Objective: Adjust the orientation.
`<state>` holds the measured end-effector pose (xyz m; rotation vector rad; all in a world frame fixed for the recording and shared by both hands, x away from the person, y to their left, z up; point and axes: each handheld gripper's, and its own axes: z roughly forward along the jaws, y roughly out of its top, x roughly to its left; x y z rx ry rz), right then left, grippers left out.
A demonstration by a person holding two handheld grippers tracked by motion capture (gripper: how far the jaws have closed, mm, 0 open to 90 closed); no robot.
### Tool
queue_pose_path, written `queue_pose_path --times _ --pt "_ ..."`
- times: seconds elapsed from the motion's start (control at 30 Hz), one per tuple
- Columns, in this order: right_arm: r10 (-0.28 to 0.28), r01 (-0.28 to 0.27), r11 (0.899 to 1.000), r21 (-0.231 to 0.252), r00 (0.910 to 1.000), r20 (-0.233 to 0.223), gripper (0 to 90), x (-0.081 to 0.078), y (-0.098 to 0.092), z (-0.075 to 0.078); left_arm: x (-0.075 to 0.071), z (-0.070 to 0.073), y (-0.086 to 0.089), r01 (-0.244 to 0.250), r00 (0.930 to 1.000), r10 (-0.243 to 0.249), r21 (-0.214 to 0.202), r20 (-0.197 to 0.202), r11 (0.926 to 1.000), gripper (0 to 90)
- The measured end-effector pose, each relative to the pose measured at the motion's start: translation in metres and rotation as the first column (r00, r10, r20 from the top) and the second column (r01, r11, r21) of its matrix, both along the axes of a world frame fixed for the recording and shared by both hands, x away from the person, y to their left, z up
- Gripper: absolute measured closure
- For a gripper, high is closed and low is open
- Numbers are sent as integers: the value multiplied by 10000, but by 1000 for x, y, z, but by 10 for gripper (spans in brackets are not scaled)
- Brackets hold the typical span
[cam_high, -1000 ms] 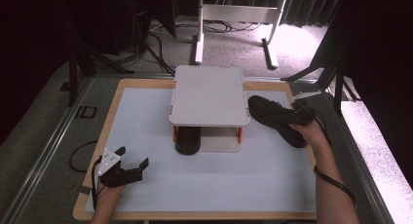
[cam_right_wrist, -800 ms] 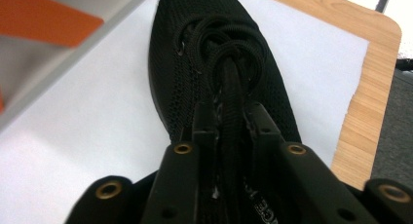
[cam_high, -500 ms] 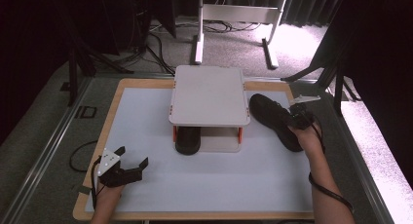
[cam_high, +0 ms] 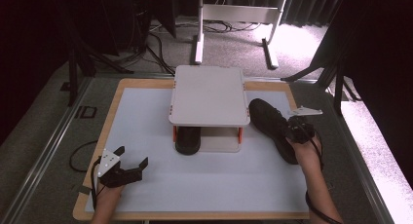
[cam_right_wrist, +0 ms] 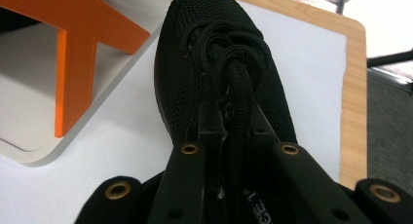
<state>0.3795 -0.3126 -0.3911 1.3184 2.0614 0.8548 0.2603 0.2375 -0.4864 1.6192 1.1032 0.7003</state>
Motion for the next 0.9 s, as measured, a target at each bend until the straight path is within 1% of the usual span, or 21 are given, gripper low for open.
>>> queue_pose_path --times 0.1,0.17,0.23,0.3,0.33,0.37,0.4,0.5,0.6,0.67,0.73,0.8,0.83,0.9 --pt "-236 235 9997 -50 9997 -79 821 -4 7 -2 -1 0 0 3 9999 -3 -3 102 10000 13" --pt "-294 291 9993 -219 9995 -127 820 -3 14 -4 -1 0 0 -17 9999 17 -4 107 10000 13" --pt "-401 393 9985 -375 9990 -201 819 -1 20 -8 -1 0 -1 -3 9999 3 39 114 10000 13" --pt "-598 580 9970 -508 9976 -350 818 5 25 -15 -2 0 -1 11 9999 -12 85 157 10000 13" --pt "-725 704 9966 -429 9962 -492 819 8 26 -20 -2 0 -1 17 9998 -18 80 177 10000 13" --pt "-942 933 9954 -230 9947 -413 817 10 25 -23 -2 0 -1 18 9998 -20 78 191 10000 13" --pt "-1018 1020 9948 31 9936 -489 814 10 23 -22 -2 0 -1 20 9998 -21 76 192 10000 13" --pt "-1076 1095 9936 264 9922 -633 803 13 22 -22 -2 0 -2 41 9999 -44 155 149 9999 13" --pt "-1151 1190 9916 501 9905 -750 788 16 20 -21 -2 0 -2 14 9998 -18 199 212 9998 13" --pt "-1162 1209 9908 610 9903 -758 745 17 20 -20 -2 0 -2 6 9998 -10 176 215 9998 13" --pt "-1005 1065 9911 802 9921 -757 665 17 18 -18 -2 0 -1 4 9998 -6 135 182 9999 13" --pt "-865 920 9929 755 9936 -733 594 15 16 -16 -2 0 -1 8 9998 -10 104 210 9999 13" --pt "-759 813 9938 763 9946 -707 540 14 15 -15 -2 0 -1 7 9998 -9 98 214 10000 13" --pt "-709 750 9943 760 9960 -551 464 10 12 -13 -2 0 -1 18 9998 -19 89 213 10000 13"
